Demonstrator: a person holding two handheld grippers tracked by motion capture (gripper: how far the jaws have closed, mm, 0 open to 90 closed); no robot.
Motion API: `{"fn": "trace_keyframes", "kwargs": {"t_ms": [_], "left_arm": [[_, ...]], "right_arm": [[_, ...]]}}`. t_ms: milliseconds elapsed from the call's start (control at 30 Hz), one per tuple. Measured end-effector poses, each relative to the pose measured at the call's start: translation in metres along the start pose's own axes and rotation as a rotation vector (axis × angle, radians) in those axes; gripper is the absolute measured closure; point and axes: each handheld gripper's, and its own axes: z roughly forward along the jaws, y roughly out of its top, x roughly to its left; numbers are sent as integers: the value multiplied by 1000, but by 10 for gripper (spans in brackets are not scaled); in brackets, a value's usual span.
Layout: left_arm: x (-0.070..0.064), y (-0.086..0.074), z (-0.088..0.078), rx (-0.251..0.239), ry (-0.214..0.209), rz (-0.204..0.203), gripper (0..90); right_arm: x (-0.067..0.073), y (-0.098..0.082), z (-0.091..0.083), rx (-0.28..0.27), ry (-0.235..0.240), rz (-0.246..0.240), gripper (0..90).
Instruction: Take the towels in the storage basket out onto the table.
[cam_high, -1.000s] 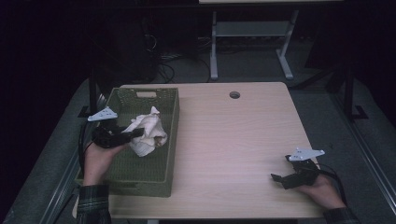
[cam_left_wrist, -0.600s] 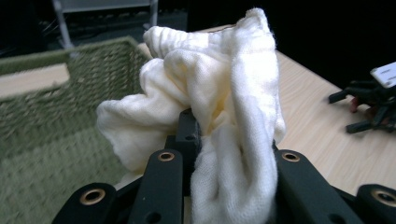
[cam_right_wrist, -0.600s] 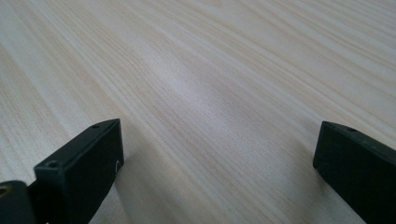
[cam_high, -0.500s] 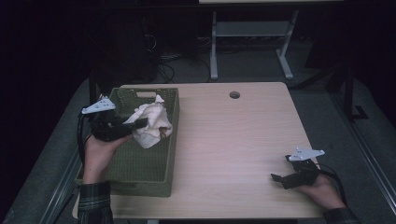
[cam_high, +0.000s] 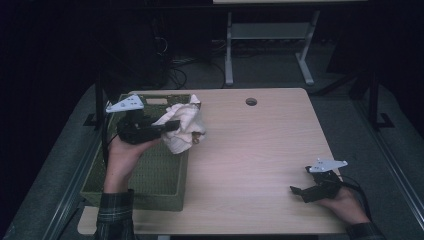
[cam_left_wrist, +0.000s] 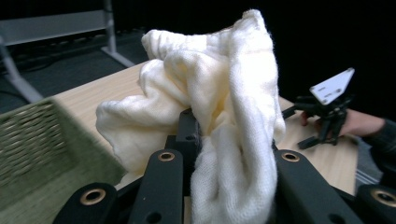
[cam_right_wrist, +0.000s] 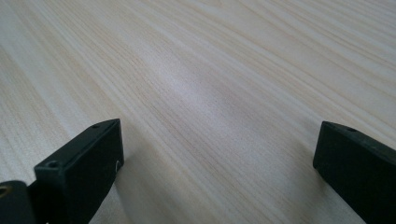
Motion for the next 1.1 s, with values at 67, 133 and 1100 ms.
{"fn": "trace_keyframes", "kwargs": {"t_ms": [67, 133, 1100], "left_arm": [[-4, 3, 6, 6, -15, 10, 726], [-8, 6, 12, 11, -28, 21, 725], [-62, 4, 121, 149, -214, 108, 725]], "right_arm": [[0, 0, 0, 0, 0, 0, 13], [0, 0, 0, 0, 0, 0, 14], [0, 0, 0, -1, 1, 3, 13]]}}
